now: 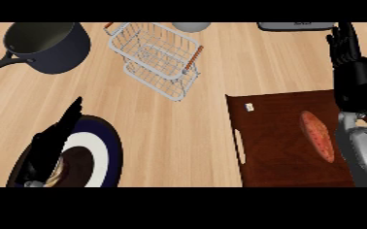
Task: Pick the sweet potato from the tray and place it in the tiered basket
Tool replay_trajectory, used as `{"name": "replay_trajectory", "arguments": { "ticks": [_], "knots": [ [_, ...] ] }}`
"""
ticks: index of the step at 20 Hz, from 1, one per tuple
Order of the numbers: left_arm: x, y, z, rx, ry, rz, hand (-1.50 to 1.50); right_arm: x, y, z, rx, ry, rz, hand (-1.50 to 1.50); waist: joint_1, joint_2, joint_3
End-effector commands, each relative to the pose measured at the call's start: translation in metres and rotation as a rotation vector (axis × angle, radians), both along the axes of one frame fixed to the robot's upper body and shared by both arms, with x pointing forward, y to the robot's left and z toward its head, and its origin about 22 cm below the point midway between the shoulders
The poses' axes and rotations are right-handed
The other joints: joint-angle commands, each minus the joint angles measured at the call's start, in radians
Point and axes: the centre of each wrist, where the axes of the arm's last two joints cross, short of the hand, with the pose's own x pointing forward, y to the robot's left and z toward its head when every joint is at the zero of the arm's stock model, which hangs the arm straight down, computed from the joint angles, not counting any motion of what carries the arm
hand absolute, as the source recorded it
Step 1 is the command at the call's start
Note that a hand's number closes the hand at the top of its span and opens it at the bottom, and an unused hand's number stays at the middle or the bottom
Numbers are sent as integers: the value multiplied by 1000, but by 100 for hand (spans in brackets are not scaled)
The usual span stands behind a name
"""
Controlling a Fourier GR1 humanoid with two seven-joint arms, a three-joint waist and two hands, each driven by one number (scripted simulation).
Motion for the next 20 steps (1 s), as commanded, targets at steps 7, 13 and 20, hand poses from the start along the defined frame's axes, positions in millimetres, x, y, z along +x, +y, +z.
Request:
{"name": "replay_trajectory", "arguments": {
  "ticks": [7,13,20],
  "knots": [
    [-17,-22,-39,-154,-9,209,0,-54,-176,20,-279,171,-420,150,-38,43,-20],
    [-16,-27,-67,-200,-16,235,0,-94,-187,-39,245,-21,-486,-150,-18,23,-12],
    [-25,-49,-69,-179,-10,223,0,-107,-197,16,20,304,-217,-150,-6,20,-15]
  ]
}}
